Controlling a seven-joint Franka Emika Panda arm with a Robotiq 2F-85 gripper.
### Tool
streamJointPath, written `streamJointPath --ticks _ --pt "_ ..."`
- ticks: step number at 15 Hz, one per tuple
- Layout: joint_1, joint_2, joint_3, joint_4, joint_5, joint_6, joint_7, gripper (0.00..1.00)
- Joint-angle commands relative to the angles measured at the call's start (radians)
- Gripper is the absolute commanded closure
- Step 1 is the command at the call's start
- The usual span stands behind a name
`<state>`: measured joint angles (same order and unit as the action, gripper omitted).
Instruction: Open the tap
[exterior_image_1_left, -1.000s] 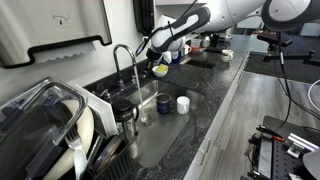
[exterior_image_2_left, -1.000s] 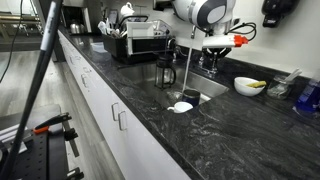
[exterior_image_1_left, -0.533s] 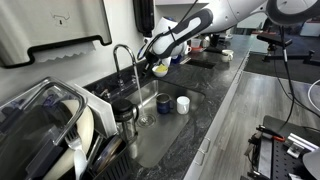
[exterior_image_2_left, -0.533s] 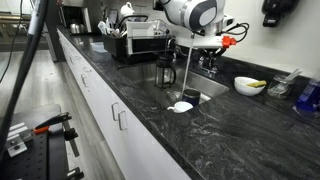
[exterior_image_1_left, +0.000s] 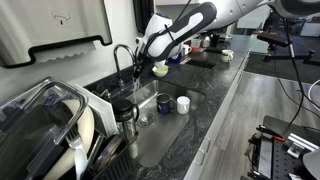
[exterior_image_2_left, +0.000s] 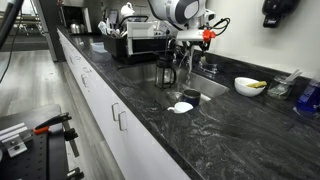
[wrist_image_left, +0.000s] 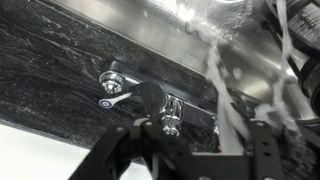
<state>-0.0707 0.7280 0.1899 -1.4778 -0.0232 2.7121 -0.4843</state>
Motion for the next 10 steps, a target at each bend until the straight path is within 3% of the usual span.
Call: streamJointPath --ticks 1,3,7,10 --pt "0.043 -0.08 -0.062 -0.078 -0.037 0.013 0.115 0.02" --pt "0.06 -0.153 -0.115 -0.13 -0.067 0.041 0.191 0.0" --pt "0.025 -0.316 -0.146 -0.255 -0.046 0.173 0.26 0.0" --pt "-0.033 -0.455 -0.116 -0.312 0.004 0.127 0.227 0.0"
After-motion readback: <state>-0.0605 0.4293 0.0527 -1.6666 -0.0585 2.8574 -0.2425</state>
